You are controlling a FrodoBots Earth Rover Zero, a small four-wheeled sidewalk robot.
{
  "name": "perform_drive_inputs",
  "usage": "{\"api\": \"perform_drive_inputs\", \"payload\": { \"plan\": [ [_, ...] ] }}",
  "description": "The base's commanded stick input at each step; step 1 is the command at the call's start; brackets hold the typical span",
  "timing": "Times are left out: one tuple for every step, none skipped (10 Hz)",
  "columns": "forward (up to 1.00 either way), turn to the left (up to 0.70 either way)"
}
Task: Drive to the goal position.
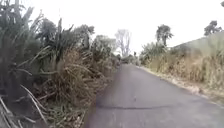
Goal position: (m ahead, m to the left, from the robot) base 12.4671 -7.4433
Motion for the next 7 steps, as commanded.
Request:
{"api": "perform_drive_inputs", "payload": {
  "plan": [
    [0.00,0.00],
    [0.00,-0.63],
    [0.00,-0.79],
    [0.00,-0.94],
    [1.00,-0.40],
    [1.00,-0.40],
    [1.00,-0.40]
  ]
}}
